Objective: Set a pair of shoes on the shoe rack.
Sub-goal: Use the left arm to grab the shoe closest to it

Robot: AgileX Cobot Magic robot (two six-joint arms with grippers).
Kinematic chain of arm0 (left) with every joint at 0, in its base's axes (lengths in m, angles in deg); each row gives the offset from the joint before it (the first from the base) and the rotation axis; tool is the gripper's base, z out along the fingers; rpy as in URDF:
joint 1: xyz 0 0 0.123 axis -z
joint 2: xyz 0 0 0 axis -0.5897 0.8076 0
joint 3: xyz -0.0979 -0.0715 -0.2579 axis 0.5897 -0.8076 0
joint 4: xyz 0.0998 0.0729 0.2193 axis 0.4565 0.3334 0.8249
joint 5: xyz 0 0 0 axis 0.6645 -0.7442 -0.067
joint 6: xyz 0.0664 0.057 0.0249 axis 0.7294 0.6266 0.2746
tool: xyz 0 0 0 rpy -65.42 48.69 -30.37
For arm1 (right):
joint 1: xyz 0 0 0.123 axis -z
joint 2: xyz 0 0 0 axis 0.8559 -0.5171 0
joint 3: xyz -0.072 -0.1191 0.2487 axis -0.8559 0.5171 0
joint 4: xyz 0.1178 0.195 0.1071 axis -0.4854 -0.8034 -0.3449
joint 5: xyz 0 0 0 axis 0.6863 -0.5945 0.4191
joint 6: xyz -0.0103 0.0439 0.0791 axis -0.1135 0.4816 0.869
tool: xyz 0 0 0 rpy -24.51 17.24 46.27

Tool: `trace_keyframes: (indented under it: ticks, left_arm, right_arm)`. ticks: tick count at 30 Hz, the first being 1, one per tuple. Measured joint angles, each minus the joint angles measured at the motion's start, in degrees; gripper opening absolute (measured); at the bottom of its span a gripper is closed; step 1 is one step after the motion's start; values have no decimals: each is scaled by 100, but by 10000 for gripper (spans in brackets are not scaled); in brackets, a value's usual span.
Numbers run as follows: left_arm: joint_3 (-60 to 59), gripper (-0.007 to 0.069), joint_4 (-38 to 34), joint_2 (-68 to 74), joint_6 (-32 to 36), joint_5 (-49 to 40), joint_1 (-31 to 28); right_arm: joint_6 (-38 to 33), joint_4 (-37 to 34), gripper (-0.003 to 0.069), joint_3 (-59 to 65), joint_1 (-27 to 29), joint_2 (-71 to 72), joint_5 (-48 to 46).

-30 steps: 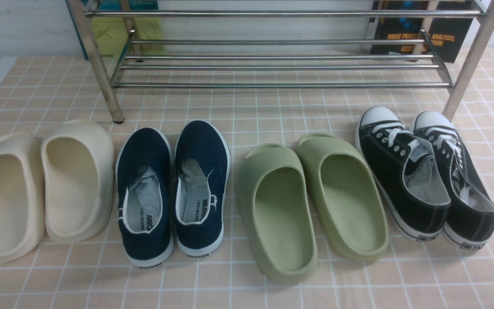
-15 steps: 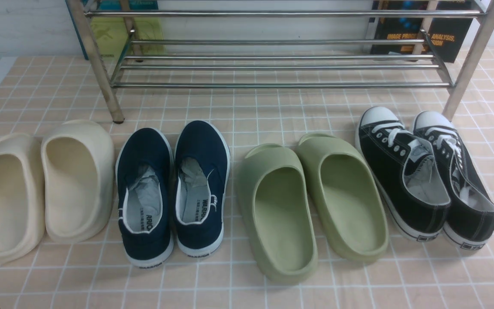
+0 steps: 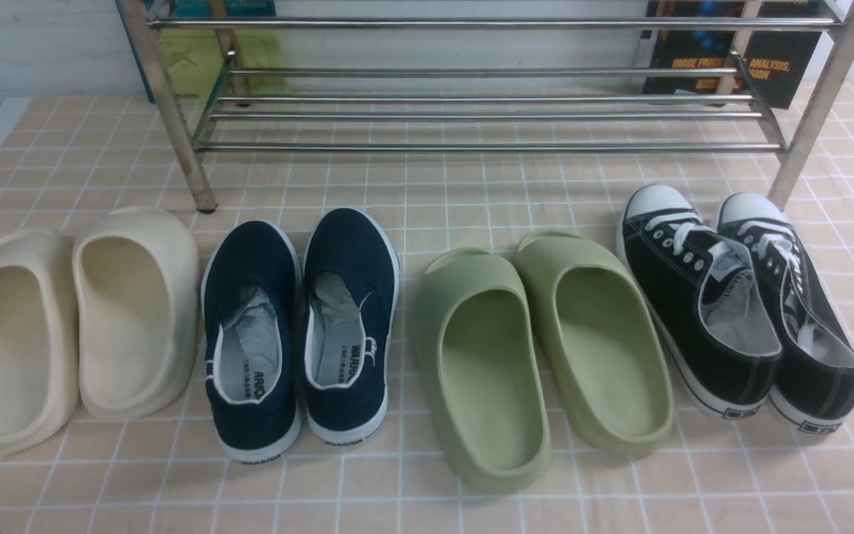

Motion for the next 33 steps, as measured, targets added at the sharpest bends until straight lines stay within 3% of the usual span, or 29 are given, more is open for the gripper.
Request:
trace_keyframes:
  ticks: [26,31,33]
  left_arm:
    - [0,239,72,0,-9,0,0]
    - [0,239,-246,0,-464,39,0]
    - [0,239,-649,0,-1000,90,0]
  right_arm:
    - [0,0,239,0,0,0,0]
    - [0,0,239,0,0,0,0]
    - [0,0,239,0,0,0,0]
